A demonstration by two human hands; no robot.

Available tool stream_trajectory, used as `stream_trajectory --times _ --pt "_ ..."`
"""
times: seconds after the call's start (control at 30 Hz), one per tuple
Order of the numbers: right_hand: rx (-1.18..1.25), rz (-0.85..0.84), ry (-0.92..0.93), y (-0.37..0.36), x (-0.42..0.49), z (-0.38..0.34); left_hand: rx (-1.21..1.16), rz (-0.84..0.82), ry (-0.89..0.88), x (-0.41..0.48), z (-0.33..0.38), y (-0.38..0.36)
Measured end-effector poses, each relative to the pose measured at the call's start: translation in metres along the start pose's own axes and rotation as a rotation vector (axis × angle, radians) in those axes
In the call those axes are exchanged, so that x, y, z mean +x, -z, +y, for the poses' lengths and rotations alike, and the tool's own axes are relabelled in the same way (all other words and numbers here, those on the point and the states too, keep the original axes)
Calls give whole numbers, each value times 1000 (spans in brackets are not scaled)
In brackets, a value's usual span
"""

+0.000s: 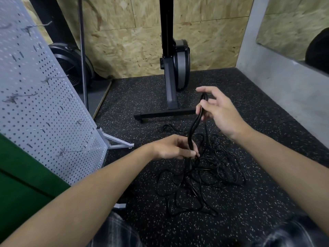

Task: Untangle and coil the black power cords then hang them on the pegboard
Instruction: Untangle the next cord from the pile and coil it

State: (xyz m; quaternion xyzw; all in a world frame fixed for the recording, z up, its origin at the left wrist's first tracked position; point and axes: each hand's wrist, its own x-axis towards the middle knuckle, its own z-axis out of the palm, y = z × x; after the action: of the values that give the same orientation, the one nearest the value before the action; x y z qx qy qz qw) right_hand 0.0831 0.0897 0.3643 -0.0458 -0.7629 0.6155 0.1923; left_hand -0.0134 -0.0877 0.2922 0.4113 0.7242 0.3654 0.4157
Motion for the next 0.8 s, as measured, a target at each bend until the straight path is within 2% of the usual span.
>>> stream_trajectory --times 0.1,0.2,0.3,0.37,0.47,0.57,0.8 --pt "-83 78 -51 8 3 7 16 180 -74 3 -4 4" --pt "-260 138 -229 17 5 19 77 408 -111 1 -1 12" --pt "-250 75 -448 21 4 32 132 564 -193 -2 12 15" --pt "-274 21 -505 18 5 36 89 609 -255 -2 25 17" --pt "-253 -44 -450 13 7 32 38 673 -350 2 44 22" --pt "-173 -194 -384 1 1 26 -70 692 -415 5 55 24" --pt "-17 -344 -312 -24 -8 35 -545 718 -392 8 75 15"
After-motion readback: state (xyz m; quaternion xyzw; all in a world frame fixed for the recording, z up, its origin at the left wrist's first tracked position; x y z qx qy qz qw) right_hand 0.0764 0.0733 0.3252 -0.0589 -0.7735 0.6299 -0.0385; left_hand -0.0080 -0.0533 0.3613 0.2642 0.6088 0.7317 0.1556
